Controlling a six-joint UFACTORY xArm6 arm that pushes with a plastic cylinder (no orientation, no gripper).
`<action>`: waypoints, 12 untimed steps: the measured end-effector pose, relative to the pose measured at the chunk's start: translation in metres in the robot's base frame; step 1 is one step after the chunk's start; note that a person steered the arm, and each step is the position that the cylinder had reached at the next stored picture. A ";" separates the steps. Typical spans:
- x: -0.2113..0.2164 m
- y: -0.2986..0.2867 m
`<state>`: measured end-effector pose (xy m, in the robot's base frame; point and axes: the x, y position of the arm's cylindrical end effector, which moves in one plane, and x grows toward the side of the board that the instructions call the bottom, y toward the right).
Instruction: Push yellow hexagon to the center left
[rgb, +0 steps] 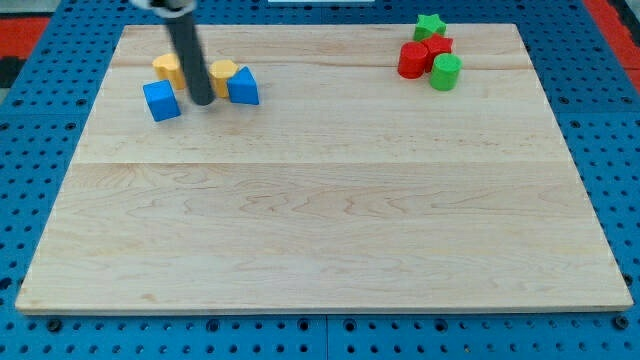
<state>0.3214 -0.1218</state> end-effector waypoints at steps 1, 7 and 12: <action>-0.033 0.003; -0.077 0.056; -0.061 0.015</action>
<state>0.2603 -0.1065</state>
